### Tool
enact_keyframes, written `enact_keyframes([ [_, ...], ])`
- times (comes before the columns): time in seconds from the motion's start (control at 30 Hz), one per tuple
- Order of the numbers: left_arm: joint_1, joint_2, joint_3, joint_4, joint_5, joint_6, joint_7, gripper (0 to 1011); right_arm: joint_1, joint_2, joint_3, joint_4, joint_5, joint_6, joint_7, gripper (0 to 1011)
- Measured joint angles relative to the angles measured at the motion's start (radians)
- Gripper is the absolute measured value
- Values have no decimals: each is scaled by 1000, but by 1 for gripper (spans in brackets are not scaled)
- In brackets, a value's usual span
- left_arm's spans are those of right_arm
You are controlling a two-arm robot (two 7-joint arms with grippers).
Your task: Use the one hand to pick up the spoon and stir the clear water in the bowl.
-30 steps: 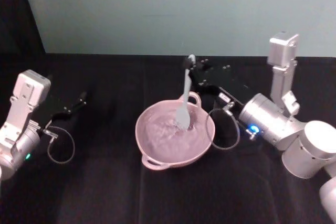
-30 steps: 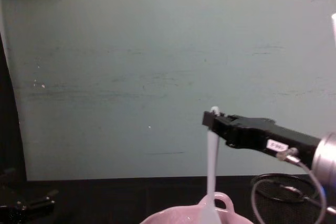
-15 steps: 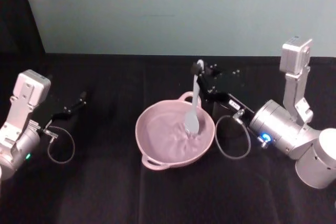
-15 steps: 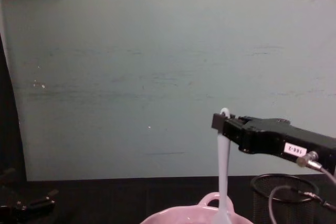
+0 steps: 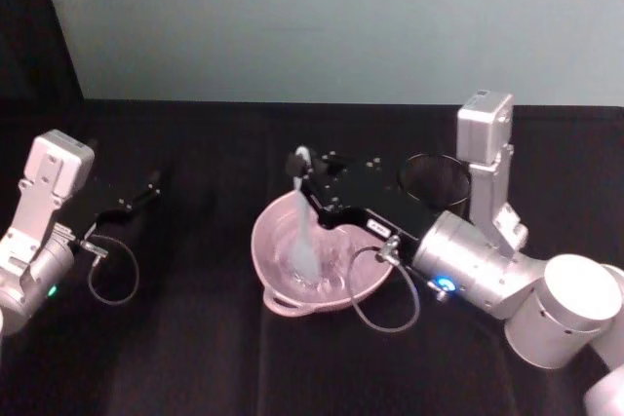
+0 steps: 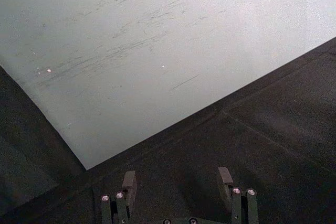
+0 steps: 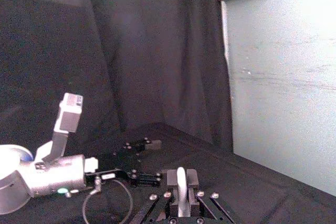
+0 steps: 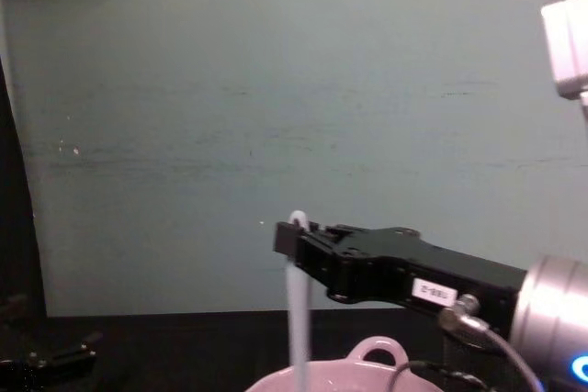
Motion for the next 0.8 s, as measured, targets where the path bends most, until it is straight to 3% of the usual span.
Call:
enact_keyframes([
  [0.4, 0, 0, 0, 0, 0, 0, 0, 1011, 55, -44, -17, 71, 11, -31, 8, 109],
  [0.63, 0, 0, 0, 0, 0, 0, 0, 1011, 99, -71, 3, 168, 23, -60, 8, 110],
  [0.8, 0, 0, 0, 0, 0, 0, 0, 1011, 107, -70, 30, 204, 25, -72, -9, 110],
])
